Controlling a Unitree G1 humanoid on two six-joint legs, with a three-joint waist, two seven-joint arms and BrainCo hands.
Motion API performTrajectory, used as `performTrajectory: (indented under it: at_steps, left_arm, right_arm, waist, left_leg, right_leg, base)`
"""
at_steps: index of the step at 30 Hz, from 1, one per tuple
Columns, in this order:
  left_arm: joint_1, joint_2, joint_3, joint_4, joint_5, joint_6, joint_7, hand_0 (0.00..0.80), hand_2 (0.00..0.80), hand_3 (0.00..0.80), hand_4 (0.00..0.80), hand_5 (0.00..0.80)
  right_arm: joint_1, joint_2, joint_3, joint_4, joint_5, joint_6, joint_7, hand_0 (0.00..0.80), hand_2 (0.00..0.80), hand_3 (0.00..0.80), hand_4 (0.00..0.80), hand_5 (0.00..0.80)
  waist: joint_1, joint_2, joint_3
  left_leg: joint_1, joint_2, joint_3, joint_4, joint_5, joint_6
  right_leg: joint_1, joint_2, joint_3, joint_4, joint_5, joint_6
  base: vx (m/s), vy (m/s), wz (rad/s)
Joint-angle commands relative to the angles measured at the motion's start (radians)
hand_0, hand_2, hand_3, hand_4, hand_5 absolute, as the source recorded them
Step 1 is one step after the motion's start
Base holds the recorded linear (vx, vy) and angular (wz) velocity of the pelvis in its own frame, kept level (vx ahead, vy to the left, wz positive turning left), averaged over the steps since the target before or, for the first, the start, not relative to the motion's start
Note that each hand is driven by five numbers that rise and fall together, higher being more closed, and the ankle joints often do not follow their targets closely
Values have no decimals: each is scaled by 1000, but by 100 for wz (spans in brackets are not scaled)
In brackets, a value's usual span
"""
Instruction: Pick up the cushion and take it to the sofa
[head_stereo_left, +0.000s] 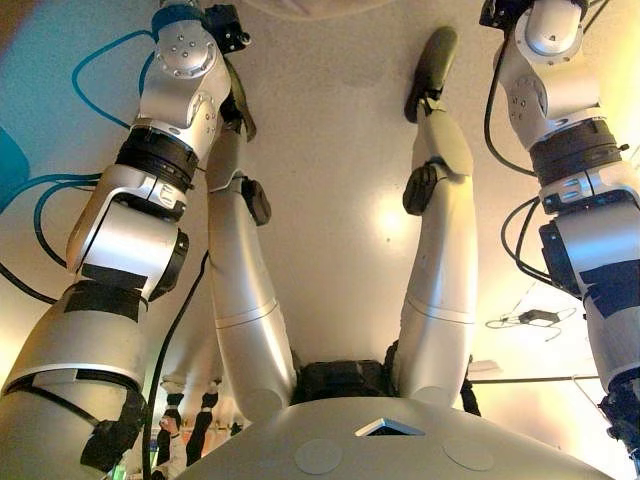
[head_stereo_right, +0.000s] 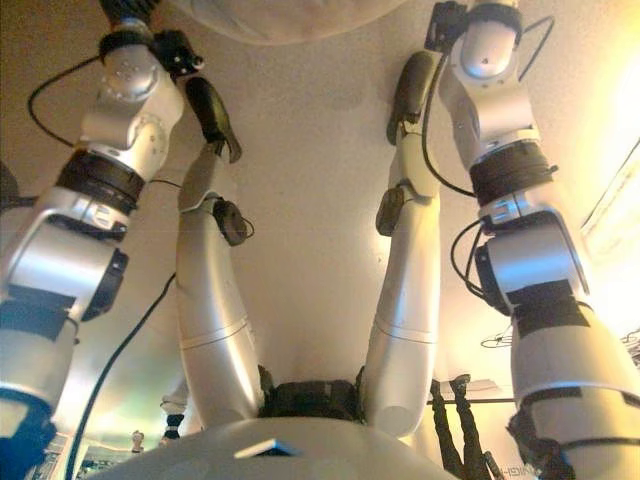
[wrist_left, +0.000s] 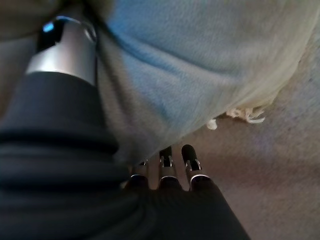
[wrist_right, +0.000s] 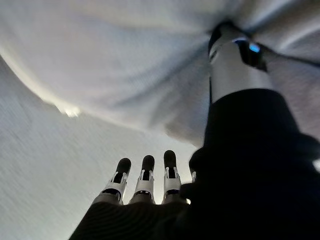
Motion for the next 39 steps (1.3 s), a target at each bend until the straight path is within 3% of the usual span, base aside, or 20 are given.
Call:
performTrajectory:
  at_steps: [1,2,3,4,7,13,21,27,30,35,39]
  left_arm:
    - [-79,-52,-3,-58,-66,8,-124,800,800,800,800,800]
    - [-80,-53,-6,-66,-79,7,-158,800,800,800,800,800]
    - [-80,-58,-11,-75,-82,6,-197,800,800,800,800,800]
    - [-78,-63,-16,-83,-79,4,-215,800,800,800,800,800]
    - [-55,-79,-16,-119,-84,-10,-259,800,800,800,800,800]
    - [17,-121,25,-202,-87,-55,-247,800,800,800,800,800]
    - [313,-175,93,-437,36,-241,-177,800,800,800,800,800]
    - [589,-206,102,-657,155,-324,-102,800,800,800,800,800]
    - [685,-198,117,-745,170,-329,-98,800,800,800,800,800]
    - [859,-140,167,-869,118,-340,-189,800,800,800,800,800]
    - [966,-113,186,-929,62,-319,-252,800,800,800,800,800]
  right_arm:
    - [-64,71,98,-86,159,52,320,0,0,0,0,0]
    - [-66,75,109,-97,172,53,353,0,0,0,0,0]
    - [-72,80,126,-108,182,59,394,455,455,455,455,455]
    - [-73,80,134,-118,194,56,428,800,800,800,800,800]
    - [-67,85,140,-152,196,28,475,800,800,800,800,800]
    - [-35,80,102,-192,113,-29,429,800,800,800,800,800]
    - [267,49,18,-418,-121,-123,285,800,800,800,800,800]
    - [563,67,-4,-628,-362,-176,220,800,800,800,800,800]
    - [678,66,-31,-708,-399,-185,222,800,800,800,800,800]
    - [896,35,-119,-827,-379,-216,290,800,800,800,800,800]
    - [1006,40,-144,-879,-397,-208,299,800,800,800,800,800]
  waist:
    - [21,-9,-7]
    - [23,-9,-7]
    - [25,-10,-7]
    - [25,-10,-7]
    - [29,-9,-7]
    - [35,-7,-7]
    - [33,-16,-7]
    - [27,-32,-7]
    - [30,-43,-7]
    - [41,-48,-8]
    - [49,-40,-87]
  left_leg:
    - [-69,20,-83,-43,84,4]
    - [-71,20,-82,-46,87,4]
    - [-74,19,-84,-47,89,3]
    - [-76,18,-85,-47,89,2]
    - [-79,13,-91,-51,93,0]
    - [-81,-1,-104,-47,89,-4]
    - [53,4,-102,-96,105,-11]
    - [357,45,-30,-194,118,-30]
    - [549,51,21,-275,115,-25]
    - [880,52,97,-380,102,-4]
    - [1030,50,124,-436,89,13]
  right_leg:
    - [3,-46,26,-37,50,73]
    - [2,-49,24,-37,50,74]
    - [0,-51,23,-41,53,75]
    - [-2,-53,22,-44,56,75]
    - [-6,-57,20,-45,60,78]
    - [-6,-60,21,-53,67,82]
    - [129,-61,4,-112,67,85]
    - [437,-60,-44,-223,75,89]
    - [621,-65,-89,-288,76,96]
    - [933,-71,-142,-359,64,108]
    - [1083,-80,-166,-406,53,113]
  base:
    - [-11,-13,5]
    - [-13,-21,4]
    - [-9,-18,5]
    - [-9,-15,4]
    - [-10,-7,5]
    - [-22,-3,6]
    - [-25,-18,4]
    - [2,-7,-5]
    - [49,6,-16]
    - [53,28,-14]
    - [92,45,0]
